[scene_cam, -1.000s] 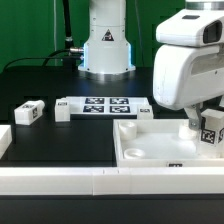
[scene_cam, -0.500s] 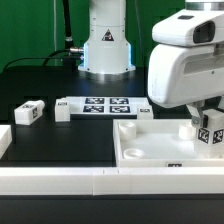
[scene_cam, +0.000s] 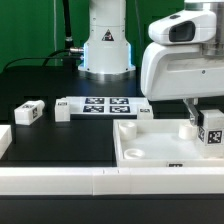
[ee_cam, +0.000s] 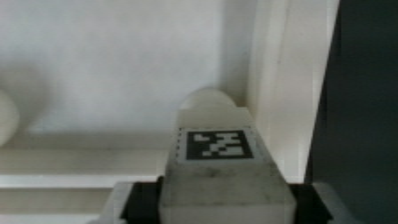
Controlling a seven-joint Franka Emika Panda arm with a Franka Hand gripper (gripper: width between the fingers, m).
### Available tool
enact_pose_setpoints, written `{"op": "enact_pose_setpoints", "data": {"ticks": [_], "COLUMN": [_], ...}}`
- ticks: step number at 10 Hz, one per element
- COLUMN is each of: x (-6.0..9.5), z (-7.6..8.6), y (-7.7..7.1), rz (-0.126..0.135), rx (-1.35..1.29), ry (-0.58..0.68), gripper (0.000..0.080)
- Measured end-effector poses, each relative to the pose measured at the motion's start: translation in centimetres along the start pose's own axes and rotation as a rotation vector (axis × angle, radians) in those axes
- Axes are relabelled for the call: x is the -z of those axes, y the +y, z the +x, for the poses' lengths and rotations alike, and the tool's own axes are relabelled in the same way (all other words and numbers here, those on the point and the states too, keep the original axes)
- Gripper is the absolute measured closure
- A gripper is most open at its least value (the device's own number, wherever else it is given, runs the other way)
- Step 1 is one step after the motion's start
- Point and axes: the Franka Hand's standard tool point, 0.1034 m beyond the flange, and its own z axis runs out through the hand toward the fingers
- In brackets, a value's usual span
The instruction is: Assemble square table
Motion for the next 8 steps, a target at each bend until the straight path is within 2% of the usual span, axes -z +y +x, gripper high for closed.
{"op": "enact_pose_setpoints", "data": {"ticks": [2, 4, 6, 8], "x": [0.0, 0.0, 0.0, -0.1], "z": [0.0, 0.1, 0.2, 0.1], "y": [-0.1, 0.9, 1.3, 1.1], "rz": [0.008, -0.004, -0.008, -0.006], "rx": [-0.191, -0.362, -0.486, -0.476], "ry": [0.007, 0.001, 0.004, 0.002], "gripper": [0.0514, 0.0514, 0.0514, 0.0269]}}
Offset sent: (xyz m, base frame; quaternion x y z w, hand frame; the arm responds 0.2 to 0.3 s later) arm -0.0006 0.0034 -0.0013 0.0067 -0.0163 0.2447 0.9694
